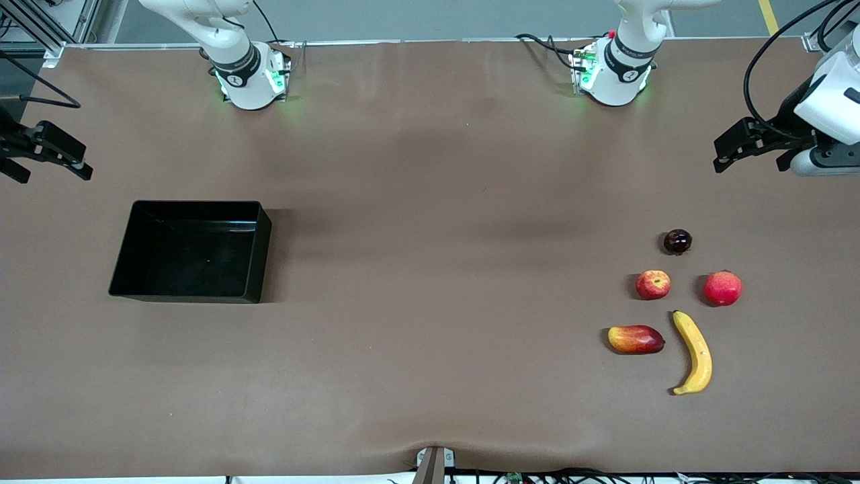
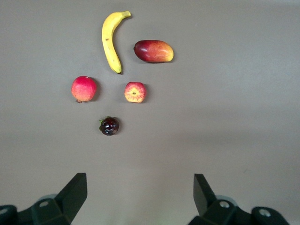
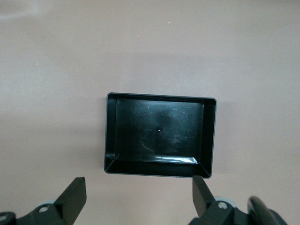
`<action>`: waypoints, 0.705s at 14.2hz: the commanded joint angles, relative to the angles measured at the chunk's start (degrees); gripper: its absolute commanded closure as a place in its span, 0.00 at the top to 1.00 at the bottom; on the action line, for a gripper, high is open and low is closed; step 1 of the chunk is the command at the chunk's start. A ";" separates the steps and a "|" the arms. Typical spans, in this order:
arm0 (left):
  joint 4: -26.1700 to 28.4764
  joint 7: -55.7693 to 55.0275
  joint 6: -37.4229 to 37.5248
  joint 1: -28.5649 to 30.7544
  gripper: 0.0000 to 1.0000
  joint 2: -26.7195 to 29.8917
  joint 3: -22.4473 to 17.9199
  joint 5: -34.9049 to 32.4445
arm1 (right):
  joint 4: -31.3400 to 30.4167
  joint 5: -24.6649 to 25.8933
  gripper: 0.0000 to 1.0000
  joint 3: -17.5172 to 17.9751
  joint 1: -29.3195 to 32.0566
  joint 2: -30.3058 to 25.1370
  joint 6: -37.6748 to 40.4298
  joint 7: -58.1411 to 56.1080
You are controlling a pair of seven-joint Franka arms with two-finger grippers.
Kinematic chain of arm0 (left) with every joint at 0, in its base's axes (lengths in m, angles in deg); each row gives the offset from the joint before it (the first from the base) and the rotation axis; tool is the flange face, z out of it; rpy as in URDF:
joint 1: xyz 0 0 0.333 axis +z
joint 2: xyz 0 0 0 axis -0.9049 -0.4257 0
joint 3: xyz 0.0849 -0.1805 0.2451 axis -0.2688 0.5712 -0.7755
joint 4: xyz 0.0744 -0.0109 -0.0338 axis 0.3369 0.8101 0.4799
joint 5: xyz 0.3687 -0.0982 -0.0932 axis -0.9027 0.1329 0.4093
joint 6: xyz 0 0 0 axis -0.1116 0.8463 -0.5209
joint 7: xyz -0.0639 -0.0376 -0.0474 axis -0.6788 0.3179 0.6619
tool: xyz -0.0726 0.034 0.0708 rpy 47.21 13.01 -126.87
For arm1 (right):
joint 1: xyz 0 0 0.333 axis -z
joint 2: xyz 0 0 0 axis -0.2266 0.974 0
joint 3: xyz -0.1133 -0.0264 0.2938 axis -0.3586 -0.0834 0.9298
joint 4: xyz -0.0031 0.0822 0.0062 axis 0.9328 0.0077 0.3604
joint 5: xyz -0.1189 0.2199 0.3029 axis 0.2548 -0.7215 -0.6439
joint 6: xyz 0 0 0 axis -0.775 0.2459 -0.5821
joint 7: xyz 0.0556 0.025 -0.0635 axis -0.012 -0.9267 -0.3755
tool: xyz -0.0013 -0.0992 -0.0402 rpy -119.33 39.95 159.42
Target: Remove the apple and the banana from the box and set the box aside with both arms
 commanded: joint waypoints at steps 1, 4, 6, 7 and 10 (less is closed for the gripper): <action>1.26 -0.44 -0.09 -0.21 1.00 1.26 0.13 0.18 | 1.67 0.32 1.00 0.20 0.30 0.56 1.65 -0.77; 1.18 -0.44 -0.17 -0.21 1.00 0.82 0.13 0.09 | 1.67 0.32 1.00 0.29 0.04 0.56 1.92 -0.94; 1.00 -0.44 -0.18 -0.04 1.00 0.74 0.13 0.09 | 1.67 0.23 1.00 0.29 0.38 0.56 2.18 -1.12; 1.00 -0.44 -0.18 -0.12 1.00 0.74 0.13 0.09 | 1.85 0.23 1.00 0.29 0.30 0.47 2.53 -1.73; 0.47 -0.44 -0.44 0.14 1.00 0.38 0.13 0.09 | 1.85 0.23 1.00 0.29 0.12 0.47 2.71 -6.47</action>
